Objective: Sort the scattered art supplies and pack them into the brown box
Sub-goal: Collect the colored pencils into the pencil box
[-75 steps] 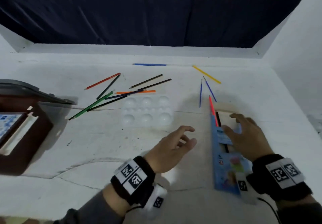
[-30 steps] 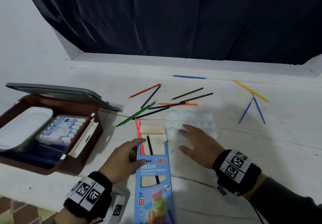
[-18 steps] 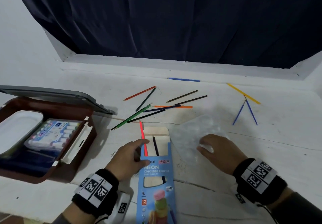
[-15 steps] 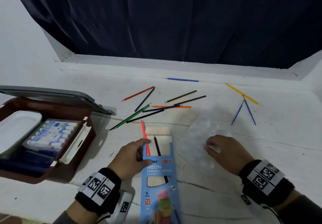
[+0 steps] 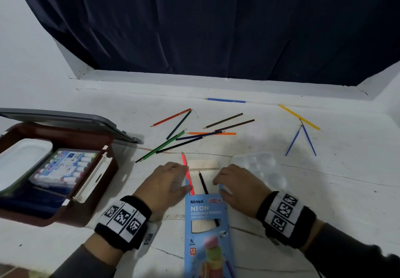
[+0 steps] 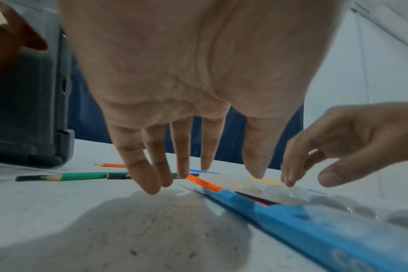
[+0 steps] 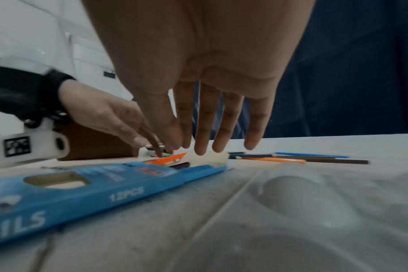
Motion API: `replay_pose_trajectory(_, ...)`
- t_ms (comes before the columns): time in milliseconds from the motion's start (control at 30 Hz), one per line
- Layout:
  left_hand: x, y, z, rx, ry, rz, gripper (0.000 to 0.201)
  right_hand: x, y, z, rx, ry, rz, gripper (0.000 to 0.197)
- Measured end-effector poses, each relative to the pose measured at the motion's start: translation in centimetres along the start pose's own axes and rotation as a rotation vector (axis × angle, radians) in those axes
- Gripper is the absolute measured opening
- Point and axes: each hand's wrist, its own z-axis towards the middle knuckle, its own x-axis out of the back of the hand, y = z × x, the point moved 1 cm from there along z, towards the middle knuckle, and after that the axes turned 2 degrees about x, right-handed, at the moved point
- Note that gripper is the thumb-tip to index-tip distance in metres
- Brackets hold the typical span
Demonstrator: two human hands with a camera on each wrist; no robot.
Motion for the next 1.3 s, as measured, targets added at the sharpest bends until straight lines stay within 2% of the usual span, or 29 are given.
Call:
replay_pose_trajectory(100, -0.2, 0.5, 0.6, -0.009, -0.110, 0.156, 0.066, -0.6, -1.1, 1.9, 0.028, -0.090, -0.072, 0.035)
replay_pose_trajectory(233, -0.3, 1.3, 0.5, -0.009, -0.148, 0.303, 0.067, -1.2, -1.4, 3.3, 0.040, -0.154, -0.133, 0.043)
replay_pose_trajectory(433, -0.5, 0.7, 0.4, -0.018, -0.151, 0.293, 0.067, -1.2, -1.3, 4.4, 0.037, -0.121, -0.159, 0.044)
replay_pose_trajectory(733, -1.1, -0.4, 0.6, -0.054, -0.161, 0.267, 0.065, -2.0, -1.2, 5.1, -0.006, -0.154, -0.223, 0.066)
replay_pose_trajectory(900, -1.1, -0.7, 0.9, -0.126, -0.186, 0.224, 0.066, -2.4, -1.1, 5.3, -0.031, -0.144, -0.245, 0.072)
replay_pose_trajectory(967, -1.0, -1.1, 1.2, -0.155, -0.235, 0.221, 0.078, -2.2, -0.9, 5.5, -0.043, -0.159, -0.248, 0.073)
replay_pose_trajectory(1033, -1.0, -1.7, 1.6, -0.177, -0.264, 0.227, 0.107, -2.0, -0.9, 5.6, -0.054, -0.178, -0.226, 0.072)
replay_pose_trajectory(1100, -0.8, -2.2, 1.9, -0.184, -0.272, 0.225, 0.117, -1.8, -1.2, 5.7, -0.057, -0.168, -0.235, 0.070)
replay_pose_trajectory(1233, -0.1, -1.6, 2.3, -0.164, -0.310, 0.252, 0.112, -1.9, -1.7, 5.8, -0.066, -0.140, -0.275, 0.064)
replay_pose_trajectory(1300, -0.2, -1.4, 2.3, -0.155, -0.303, 0.293, 0.100, -2.3, -2.1, 5.7, -0.096, -0.142, -0.286, 0.064)
